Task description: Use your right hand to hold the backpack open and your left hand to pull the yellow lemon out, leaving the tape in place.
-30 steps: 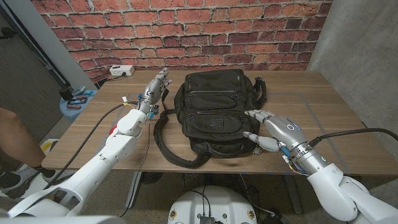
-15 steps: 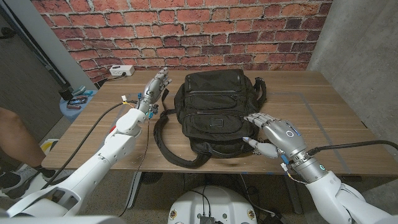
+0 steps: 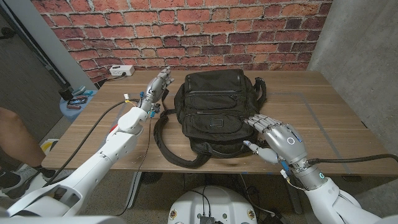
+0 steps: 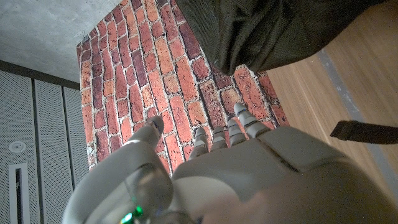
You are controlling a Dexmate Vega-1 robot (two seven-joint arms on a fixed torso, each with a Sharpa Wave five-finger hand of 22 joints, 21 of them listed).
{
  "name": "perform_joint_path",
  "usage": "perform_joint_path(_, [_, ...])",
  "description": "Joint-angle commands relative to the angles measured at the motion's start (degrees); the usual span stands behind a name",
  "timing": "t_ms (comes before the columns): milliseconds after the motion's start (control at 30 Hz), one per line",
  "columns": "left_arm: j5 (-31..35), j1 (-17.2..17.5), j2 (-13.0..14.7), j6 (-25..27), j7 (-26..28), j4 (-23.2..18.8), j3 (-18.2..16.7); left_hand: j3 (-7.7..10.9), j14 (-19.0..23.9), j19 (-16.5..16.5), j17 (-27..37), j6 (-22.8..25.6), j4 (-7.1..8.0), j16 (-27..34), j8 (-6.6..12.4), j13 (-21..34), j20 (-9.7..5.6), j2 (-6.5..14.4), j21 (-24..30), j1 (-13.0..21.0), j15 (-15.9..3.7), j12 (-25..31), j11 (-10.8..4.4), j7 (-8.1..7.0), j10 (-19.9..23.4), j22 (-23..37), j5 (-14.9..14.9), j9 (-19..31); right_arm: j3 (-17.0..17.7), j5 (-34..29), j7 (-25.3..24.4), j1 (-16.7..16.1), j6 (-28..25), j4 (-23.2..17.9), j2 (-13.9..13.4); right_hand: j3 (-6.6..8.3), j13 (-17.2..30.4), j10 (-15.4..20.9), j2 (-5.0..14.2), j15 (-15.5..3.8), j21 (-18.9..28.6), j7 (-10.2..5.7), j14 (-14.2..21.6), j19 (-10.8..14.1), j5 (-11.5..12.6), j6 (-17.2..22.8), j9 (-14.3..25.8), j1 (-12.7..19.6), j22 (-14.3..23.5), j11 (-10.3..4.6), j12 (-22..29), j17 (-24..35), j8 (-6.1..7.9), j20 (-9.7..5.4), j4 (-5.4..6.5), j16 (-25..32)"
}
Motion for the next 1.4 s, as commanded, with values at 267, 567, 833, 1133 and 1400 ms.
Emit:
perform_joint_path(267, [0.8,-0.5,0.2,0.6,0.5,-0.5,0.4,0.26,0.3,0.6,0.2,0.3,-0.38,0.5,0.31,0.2,-0.04,-0.2,-0.3,0.6,0.15,0.2,0.3,-0.02,0.3,0.2,0.3,0.1,-7.3,-0.9,-10.8,6.3,-6.1,5.5,-5.2,0.54,0.3,1.7,-0.15,-5.92,-0.1,-0.45,1.4,0.8,0.8,1.9,0.2,1.1,0.0,-0.18,0.6,0.3,0.66,-1.33,0.42,0.5])
perform_joint_path(567, [1.4,-0.4,0.2,0.2,1.3,-0.9,0.4,0.26,0.3,0.7,0.2,0.4,-0.41,0.5,0.31,0.2,-0.01,-0.2,-0.4,0.7,0.07,0.2,0.31,0.03,0.4,0.2,0.3,0.1,-11.2,0.4,-13.0,10.1,-7.0,8.0,-7.2,0.65,0.3,2.5,-0.04,-6.26,-0.1,-0.77,1.9,1.1,0.9,2.8,0.2,1.7,0.0,-0.34,0.7,0.5,0.83,-1.48,0.47,0.7])
perform_joint_path(833, [1.9,-0.3,0.2,0.2,2.0,-1.6,0.3,0.26,0.4,0.8,0.2,0.4,-0.47,0.5,0.28,0.2,-0.09,-0.2,-0.6,0.8,0.05,0.3,0.03,-0.02,0.5,0.2,0.3,0.1,-14.1,1.6,-15.6,12.8,-7.6,10.2,-8.7,0.58,0.3,2.8,0.12,-6.49,-0.1,-0.8,2.2,1.3,1.0,3.1,0.2,1.8,0.0,-0.41,0.8,0.7,0.86,-1.63,0.66,0.9])
perform_joint_path(1133, [2.5,-0.3,0.4,0.6,2.4,-2.5,0.5,0.26,0.4,0.9,0.2,0.6,-0.54,0.5,0.32,0.2,-0.06,-0.2,-0.7,0.9,0.04,0.3,-0.06,-0.03,0.6,0.3,0.3,0.1,-16.9,2.9,-18.0,15.8,-8.0,12.3,-9.9,0.39,0.3,3.5,0.21,-6.73,-0.1,-1.01,2.5,1.5,1.0,4.0,0.2,2.0,0.0,-0.42,1.0,1.0,1.02,-1.68,0.82,1.1])
perform_joint_path(1400, [2.6,0.2,0.5,1.0,3.1,-3.4,0.4,0.25,0.5,1.0,0.2,0.6,-0.56,0.5,0.3,0.2,-0.03,-0.2,-0.8,0.9,0.04,0.3,-0.05,-0.07,0.6,0.3,0.3,0.1,-18.7,4.2,-18.9,18.2,-7.4,13.3,-11.3,0.26,0.4,3.9,0.26,-6.88,-0.1,-0.98,2.8,1.6,1.0,4.5,0.2,2.1,0.0,-0.38,1.0,1.2,1.07,-1.74,0.96,1.3])
